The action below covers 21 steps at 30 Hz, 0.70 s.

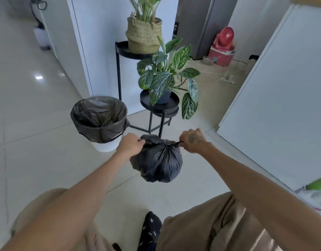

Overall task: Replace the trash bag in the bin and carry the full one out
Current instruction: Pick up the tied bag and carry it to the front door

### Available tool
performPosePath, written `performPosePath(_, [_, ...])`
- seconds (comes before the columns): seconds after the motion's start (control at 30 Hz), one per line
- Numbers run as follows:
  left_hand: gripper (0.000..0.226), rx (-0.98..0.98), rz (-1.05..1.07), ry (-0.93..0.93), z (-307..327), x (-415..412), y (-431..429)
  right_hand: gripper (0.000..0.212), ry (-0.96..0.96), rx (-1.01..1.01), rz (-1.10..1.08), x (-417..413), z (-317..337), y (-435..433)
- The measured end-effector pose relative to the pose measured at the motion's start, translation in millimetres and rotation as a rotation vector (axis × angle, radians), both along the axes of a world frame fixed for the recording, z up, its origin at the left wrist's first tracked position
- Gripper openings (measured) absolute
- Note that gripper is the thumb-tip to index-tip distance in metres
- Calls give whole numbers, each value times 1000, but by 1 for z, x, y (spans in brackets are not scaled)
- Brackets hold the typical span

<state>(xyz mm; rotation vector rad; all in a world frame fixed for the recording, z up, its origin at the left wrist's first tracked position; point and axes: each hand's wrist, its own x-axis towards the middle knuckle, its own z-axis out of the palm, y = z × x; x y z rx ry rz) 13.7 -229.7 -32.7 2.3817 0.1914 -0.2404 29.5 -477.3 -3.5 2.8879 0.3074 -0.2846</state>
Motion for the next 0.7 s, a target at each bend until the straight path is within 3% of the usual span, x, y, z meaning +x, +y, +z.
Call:
performPosePath(0.3, [46, -107, -94, -158, 76, -16, -67, 30, -127, 244, -238, -41, 84, -66])
performPosePath(0.53, [44, -112, -216, -159, 72, 22, -142, 29, -148, 417, -358, -33, 63, -131])
performPosePath(0.7, [45, 5, -331, -112, 55, 54, -195, 30, -114, 522, -425, -18, 37, -179])
